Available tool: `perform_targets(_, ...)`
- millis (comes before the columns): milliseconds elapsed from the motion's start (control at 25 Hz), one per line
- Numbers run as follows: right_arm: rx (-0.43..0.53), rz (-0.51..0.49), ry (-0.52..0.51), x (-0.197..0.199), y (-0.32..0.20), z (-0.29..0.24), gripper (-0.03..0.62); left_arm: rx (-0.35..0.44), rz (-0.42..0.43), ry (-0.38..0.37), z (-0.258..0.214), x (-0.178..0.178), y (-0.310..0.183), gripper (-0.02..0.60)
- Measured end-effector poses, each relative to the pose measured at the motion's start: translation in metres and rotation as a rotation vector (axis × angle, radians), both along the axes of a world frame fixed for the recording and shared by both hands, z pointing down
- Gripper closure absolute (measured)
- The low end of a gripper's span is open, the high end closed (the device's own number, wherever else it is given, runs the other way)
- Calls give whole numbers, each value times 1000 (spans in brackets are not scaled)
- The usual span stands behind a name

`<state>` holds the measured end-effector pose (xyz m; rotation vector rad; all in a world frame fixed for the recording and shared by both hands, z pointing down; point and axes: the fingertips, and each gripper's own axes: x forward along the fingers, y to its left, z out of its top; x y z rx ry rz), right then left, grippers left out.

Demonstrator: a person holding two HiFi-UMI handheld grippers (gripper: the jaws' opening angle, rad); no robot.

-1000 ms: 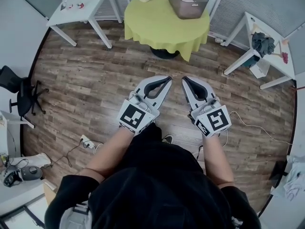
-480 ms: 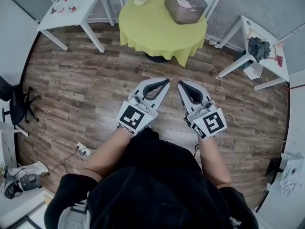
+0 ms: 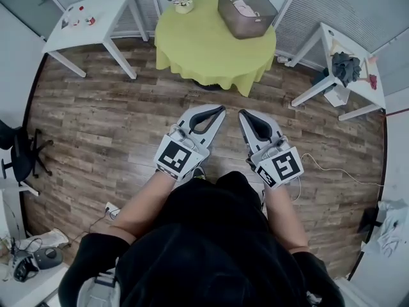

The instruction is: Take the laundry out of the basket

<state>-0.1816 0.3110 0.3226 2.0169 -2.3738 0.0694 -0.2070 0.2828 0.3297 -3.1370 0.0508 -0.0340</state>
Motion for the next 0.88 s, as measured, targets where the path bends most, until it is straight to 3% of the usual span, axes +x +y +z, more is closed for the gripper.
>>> perform_targets(440,10,-10,-18,64,-42,5,571,-11,-29,-22,6,56,-42,571)
perform_targets(880,30,-67,-29,157,-82,-2,571,23,-71,-28,-4,148,-77,571)
